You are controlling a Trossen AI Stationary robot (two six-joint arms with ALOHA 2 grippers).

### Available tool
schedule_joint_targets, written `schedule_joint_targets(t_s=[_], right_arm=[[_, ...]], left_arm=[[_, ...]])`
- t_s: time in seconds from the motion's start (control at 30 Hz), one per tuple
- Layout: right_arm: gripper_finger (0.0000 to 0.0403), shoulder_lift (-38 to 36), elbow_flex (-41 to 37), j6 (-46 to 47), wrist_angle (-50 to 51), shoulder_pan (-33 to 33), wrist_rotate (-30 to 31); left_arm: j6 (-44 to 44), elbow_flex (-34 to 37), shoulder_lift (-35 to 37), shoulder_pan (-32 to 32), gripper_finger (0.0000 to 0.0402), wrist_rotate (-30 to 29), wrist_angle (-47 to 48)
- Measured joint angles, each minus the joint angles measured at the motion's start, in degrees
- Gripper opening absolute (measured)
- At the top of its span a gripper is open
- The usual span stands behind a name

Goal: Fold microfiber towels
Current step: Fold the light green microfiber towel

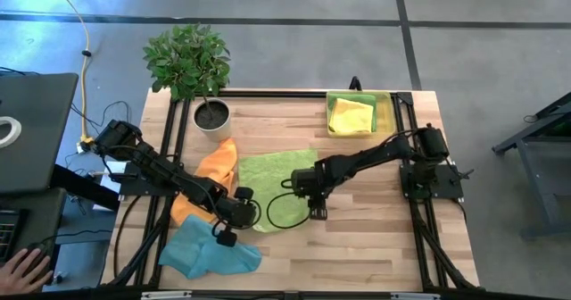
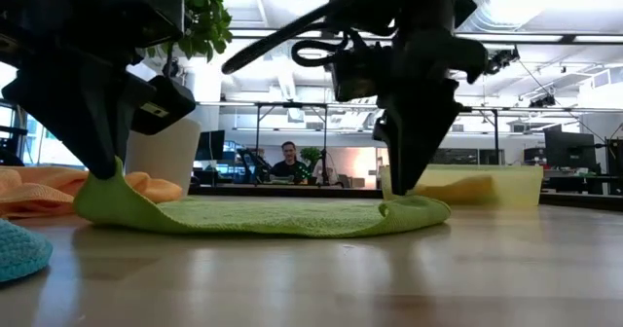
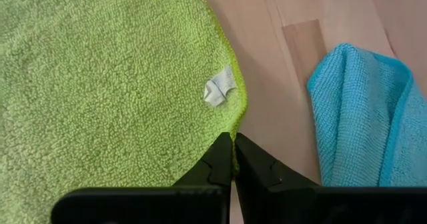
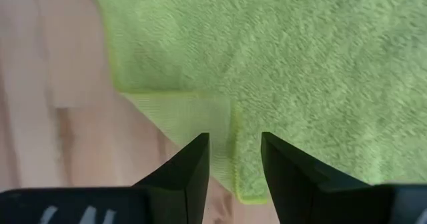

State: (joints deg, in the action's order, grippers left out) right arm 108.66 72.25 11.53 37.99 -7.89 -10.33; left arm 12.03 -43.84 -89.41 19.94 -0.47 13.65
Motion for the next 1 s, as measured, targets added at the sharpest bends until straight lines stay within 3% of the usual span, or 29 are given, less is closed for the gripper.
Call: schedule_joint_targets(t_s=[0.37, 0.87, 1.0], right_arm=[[0.0126, 1.65, 0.00, 0.08, -0.52, 0.36, -6.62], [0.0126, 1.66, 0.00, 0.43, 0.24, -2.21, -6.64], [0.0126, 1.66, 0.00, 0.92, 0.31, -2.85, -2.34]], left_arm=[[-0.02, 0.01, 0.00, 0.00, 0.0001, 0.00, -0.17], [-0.02, -0.01, 0.00, 1.29, 0.0001, 0.00, -0.22], [-0.02, 0.01, 0.00, 1.33, 0.0001, -0.05, -0.24]])
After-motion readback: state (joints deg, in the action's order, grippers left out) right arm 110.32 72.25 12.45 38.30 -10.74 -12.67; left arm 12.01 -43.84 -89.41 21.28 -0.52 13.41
